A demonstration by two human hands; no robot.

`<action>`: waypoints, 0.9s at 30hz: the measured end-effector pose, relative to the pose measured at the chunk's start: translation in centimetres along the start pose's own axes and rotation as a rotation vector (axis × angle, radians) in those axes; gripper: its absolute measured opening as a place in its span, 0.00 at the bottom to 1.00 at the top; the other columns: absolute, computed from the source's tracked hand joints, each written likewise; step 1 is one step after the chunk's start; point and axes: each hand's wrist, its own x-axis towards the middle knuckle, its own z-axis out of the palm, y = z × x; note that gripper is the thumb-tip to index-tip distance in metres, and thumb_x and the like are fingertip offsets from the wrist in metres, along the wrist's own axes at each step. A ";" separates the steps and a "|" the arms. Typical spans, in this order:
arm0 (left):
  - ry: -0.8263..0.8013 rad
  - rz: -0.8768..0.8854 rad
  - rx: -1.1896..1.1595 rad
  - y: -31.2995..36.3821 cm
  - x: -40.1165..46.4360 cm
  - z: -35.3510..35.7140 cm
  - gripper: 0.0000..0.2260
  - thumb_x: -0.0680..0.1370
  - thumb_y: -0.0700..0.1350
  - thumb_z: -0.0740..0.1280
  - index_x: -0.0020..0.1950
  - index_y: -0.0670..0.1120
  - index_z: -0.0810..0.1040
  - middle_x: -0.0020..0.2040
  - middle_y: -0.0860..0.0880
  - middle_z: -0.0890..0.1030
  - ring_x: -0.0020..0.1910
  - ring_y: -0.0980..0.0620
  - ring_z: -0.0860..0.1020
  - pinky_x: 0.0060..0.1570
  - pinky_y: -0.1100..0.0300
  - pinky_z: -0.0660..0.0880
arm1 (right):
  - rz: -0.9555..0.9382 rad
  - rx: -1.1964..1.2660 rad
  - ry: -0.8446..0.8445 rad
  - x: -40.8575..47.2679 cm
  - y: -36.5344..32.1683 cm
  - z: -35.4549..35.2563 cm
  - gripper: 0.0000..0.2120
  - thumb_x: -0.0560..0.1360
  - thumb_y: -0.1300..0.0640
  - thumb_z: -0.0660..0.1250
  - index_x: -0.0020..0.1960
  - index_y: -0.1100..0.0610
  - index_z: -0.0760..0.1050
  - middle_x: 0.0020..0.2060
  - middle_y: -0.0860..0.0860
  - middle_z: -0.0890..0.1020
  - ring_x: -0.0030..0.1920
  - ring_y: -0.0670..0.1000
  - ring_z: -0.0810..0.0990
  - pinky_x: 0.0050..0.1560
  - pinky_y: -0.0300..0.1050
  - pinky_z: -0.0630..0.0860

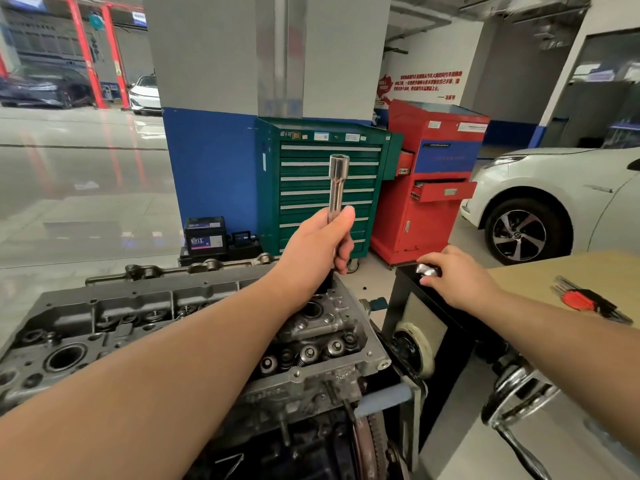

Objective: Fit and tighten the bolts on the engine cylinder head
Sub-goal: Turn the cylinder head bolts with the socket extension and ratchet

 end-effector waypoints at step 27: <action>0.185 0.166 0.300 1.7 -2.2 -1.5 0.09 0.84 0.45 0.66 0.62 0.50 0.83 0.48 0.53 0.87 0.48 0.60 0.84 0.61 0.49 0.80 | -0.155 0.509 0.180 -8.5 -17.4 -2.0 0.08 0.76 0.43 0.70 0.43 0.45 0.75 0.35 0.42 0.81 0.41 0.48 0.81 0.43 0.49 0.77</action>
